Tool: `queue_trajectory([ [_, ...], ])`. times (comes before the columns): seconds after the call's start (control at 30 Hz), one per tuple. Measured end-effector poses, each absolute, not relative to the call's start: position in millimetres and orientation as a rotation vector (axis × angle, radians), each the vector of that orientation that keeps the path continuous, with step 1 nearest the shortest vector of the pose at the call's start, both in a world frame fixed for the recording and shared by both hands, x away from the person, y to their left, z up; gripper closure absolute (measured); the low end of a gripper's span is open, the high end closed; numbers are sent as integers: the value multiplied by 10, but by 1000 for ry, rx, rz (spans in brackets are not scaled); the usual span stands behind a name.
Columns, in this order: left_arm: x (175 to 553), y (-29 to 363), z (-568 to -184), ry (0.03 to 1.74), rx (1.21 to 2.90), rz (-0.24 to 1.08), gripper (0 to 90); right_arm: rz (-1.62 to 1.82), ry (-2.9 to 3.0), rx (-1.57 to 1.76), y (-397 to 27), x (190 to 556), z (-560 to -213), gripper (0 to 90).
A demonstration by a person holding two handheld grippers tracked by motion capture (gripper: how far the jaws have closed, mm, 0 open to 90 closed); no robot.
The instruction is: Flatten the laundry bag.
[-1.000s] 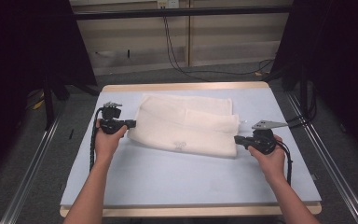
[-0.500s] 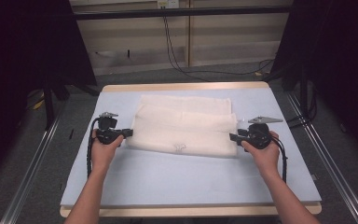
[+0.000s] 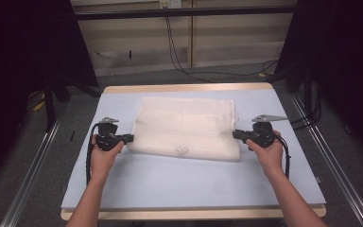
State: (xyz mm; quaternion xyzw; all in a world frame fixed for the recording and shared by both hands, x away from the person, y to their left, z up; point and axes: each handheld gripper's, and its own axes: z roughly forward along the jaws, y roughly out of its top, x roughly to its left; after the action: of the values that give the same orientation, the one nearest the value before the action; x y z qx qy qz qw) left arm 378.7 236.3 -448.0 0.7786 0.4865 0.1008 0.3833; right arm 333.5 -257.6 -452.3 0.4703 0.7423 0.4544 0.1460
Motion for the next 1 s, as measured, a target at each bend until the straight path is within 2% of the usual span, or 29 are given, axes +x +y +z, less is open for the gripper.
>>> queue_trajectory([
  [0.4,3634,2362,-4673,1264,2028,273,835,1340,2218,1134,-2537,2903,-4518,838],
  [0.8,3617,2308,-4703,1262,2030,288,820,1338,2390,922,-2279,2713,-4609,837],
  [1.0,3646,2313,-4671,1264,2008,272,767,1286,2498,883,-2192,2669,-4722,836],
])
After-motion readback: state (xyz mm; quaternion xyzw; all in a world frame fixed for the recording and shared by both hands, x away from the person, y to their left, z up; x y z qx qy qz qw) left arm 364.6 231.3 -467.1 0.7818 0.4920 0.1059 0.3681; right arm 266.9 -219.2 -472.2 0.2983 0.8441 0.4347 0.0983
